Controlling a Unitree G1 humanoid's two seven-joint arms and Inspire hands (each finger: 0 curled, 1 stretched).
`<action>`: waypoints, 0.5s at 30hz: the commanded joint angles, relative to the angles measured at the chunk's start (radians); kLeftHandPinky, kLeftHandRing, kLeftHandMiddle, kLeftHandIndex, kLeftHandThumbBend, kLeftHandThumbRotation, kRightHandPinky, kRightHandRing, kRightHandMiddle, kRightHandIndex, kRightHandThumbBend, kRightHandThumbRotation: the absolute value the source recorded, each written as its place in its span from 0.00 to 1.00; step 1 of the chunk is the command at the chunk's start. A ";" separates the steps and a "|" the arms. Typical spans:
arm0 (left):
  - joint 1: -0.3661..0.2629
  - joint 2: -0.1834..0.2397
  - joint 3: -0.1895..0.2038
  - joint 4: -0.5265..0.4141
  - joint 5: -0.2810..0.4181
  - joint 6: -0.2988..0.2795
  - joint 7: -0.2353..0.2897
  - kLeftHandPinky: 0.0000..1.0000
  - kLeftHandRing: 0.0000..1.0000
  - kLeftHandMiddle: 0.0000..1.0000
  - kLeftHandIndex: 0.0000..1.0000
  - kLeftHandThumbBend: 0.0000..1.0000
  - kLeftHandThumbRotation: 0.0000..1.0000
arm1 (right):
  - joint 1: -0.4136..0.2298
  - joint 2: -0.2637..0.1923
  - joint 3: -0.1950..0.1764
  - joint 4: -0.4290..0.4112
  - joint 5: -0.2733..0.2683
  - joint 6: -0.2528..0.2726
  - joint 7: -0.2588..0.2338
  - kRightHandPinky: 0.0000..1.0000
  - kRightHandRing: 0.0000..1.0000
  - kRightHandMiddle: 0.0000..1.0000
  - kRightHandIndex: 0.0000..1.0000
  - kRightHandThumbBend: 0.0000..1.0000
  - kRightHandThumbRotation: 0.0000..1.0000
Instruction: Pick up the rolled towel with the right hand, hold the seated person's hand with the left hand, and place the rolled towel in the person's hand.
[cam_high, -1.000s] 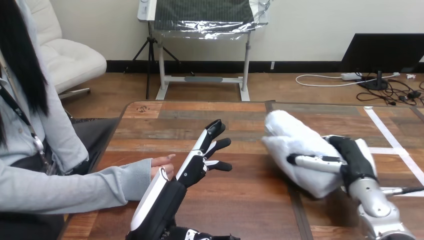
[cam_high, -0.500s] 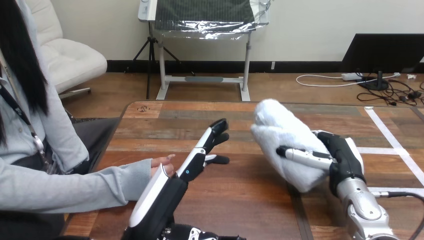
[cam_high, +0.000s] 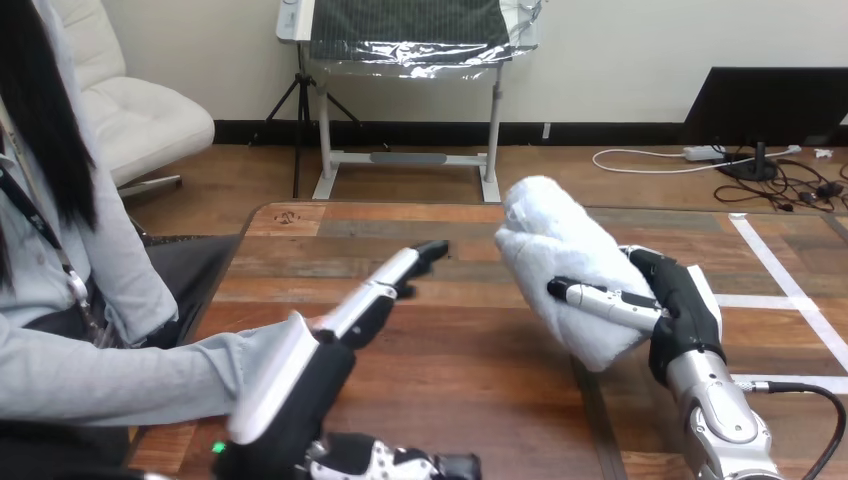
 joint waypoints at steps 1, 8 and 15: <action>-0.023 0.030 0.074 -0.099 0.063 0.039 0.069 0.81 0.89 0.94 0.92 1.00 0.33 | -0.037 0.022 -0.032 -0.048 0.032 -0.074 0.015 0.30 0.35 0.46 0.46 0.85 0.00; -0.040 0.086 0.118 -0.124 0.122 0.120 0.121 0.80 0.88 0.93 0.91 1.00 0.28 | -0.028 0.034 -0.035 -0.047 0.033 -0.106 0.021 0.29 0.34 0.45 0.45 0.86 0.00; -0.059 0.144 0.135 -0.128 0.135 0.189 0.139 0.80 0.87 0.92 0.90 1.00 0.25 | -0.021 0.041 -0.036 -0.048 0.031 -0.129 0.023 0.29 0.34 0.44 0.45 0.86 0.00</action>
